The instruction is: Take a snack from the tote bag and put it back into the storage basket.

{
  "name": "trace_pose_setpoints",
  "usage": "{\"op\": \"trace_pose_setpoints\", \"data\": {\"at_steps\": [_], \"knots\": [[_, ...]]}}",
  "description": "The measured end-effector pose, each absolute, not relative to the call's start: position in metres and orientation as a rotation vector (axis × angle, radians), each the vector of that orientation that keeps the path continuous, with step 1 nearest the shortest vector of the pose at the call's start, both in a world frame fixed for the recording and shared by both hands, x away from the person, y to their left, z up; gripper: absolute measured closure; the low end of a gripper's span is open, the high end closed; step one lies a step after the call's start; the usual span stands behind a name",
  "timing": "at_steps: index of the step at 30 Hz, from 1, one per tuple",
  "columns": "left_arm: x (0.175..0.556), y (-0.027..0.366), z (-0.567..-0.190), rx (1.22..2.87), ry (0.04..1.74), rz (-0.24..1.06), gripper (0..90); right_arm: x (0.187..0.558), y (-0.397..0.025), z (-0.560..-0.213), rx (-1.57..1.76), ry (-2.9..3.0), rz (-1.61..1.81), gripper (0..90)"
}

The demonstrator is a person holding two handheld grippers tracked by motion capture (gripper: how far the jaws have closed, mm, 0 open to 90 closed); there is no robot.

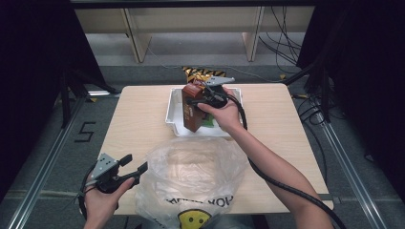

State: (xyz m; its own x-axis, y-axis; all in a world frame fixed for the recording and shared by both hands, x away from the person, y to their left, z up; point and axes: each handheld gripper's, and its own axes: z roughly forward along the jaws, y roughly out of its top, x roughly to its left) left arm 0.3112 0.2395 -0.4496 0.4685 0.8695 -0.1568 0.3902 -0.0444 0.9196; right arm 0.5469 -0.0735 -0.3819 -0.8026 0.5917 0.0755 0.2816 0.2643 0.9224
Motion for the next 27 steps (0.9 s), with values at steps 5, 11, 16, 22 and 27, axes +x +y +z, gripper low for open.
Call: {"op": "trace_pose_setpoints", "data": {"at_steps": [5, 11, 16, 22, 27], "knots": [[0.311, 0.24, -0.45, 1.645, 1.106, 0.559, 29.9, 0.549, -0.07, -0.384, 0.81, 2.229, 1.558, 43.2], [0.311, 0.24, -0.45, 1.646, 1.107, 0.557, 29.9, 0.552, -0.065, -0.385, 0.822, 2.249, 1.562, 43.3], [0.311, 0.241, -0.45, 1.646, 1.108, 0.557, 29.9, 0.556, -0.06, -0.387, 0.805, 2.246, 1.562, 43.3], [0.311, 0.241, -0.45, 1.65, 1.104, 0.558, 29.9, 0.557, -0.054, -0.388, 0.806, 2.249, 1.563, 43.3], [0.312, 0.241, -0.45, 1.641, 1.101, 0.552, 30.2, 0.558, -0.051, -0.389, 0.81, 2.251, 1.565, 43.3]]}}
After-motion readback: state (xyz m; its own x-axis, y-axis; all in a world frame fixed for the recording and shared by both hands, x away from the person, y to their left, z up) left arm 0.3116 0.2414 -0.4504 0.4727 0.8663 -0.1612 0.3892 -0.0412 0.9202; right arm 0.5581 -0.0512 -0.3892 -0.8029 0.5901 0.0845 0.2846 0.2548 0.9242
